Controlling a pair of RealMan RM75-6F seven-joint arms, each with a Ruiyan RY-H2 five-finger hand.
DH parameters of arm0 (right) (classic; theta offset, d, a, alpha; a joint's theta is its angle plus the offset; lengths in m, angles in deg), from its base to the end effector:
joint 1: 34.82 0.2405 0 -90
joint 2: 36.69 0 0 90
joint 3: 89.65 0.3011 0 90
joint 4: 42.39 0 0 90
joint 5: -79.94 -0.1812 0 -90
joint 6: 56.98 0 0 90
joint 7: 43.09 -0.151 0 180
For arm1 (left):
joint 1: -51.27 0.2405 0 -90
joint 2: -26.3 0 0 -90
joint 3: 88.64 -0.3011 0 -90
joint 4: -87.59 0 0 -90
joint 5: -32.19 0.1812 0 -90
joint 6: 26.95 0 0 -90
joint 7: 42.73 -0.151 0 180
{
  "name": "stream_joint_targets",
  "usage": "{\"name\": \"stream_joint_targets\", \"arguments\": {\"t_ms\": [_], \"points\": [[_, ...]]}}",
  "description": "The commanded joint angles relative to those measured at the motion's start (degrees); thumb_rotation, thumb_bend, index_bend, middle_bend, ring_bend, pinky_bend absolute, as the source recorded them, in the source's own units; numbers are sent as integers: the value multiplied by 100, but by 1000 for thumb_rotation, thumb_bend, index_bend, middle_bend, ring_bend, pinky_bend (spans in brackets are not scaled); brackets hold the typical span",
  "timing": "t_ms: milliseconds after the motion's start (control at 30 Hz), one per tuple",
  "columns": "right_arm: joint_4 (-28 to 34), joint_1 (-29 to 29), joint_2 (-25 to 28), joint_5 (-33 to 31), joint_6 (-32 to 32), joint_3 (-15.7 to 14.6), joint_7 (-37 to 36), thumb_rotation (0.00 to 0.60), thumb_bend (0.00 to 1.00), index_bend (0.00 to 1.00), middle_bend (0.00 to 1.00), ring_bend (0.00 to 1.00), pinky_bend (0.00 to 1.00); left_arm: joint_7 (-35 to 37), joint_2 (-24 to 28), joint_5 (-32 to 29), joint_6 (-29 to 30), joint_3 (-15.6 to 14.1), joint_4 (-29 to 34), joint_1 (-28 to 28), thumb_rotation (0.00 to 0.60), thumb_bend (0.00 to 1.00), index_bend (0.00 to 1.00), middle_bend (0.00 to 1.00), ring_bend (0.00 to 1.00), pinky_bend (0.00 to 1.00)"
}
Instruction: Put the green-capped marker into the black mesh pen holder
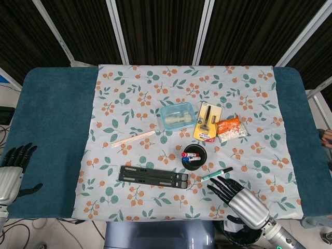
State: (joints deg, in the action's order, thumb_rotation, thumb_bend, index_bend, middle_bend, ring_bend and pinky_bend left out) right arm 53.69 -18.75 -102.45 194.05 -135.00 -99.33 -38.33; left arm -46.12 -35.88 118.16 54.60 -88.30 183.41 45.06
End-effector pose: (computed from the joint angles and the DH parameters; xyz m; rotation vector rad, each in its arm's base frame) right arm -0.2529 -0.1753 0.1253 2.1173 -0.7298 1.0736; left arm -0.3335 0.1874 0.1972 -1.4724 -0.9397 -0.8334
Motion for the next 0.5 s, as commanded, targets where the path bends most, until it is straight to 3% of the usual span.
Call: {"name": "stream_joint_targets", "arguments": {"t_ms": [33, 500], "points": [[-6, -3, -9, -16, 4, -1, 4, 600, 17, 0, 0, 3, 198, 0, 1, 5, 0, -2, 0, -1, 600, 32, 0, 0, 0, 0], [-90, 75, -155, -279, 175, 136, 25, 600, 69, 44, 12, 9, 198, 16, 0, -13, 12, 7, 13, 6, 600, 33, 0, 0, 0, 0]]}}
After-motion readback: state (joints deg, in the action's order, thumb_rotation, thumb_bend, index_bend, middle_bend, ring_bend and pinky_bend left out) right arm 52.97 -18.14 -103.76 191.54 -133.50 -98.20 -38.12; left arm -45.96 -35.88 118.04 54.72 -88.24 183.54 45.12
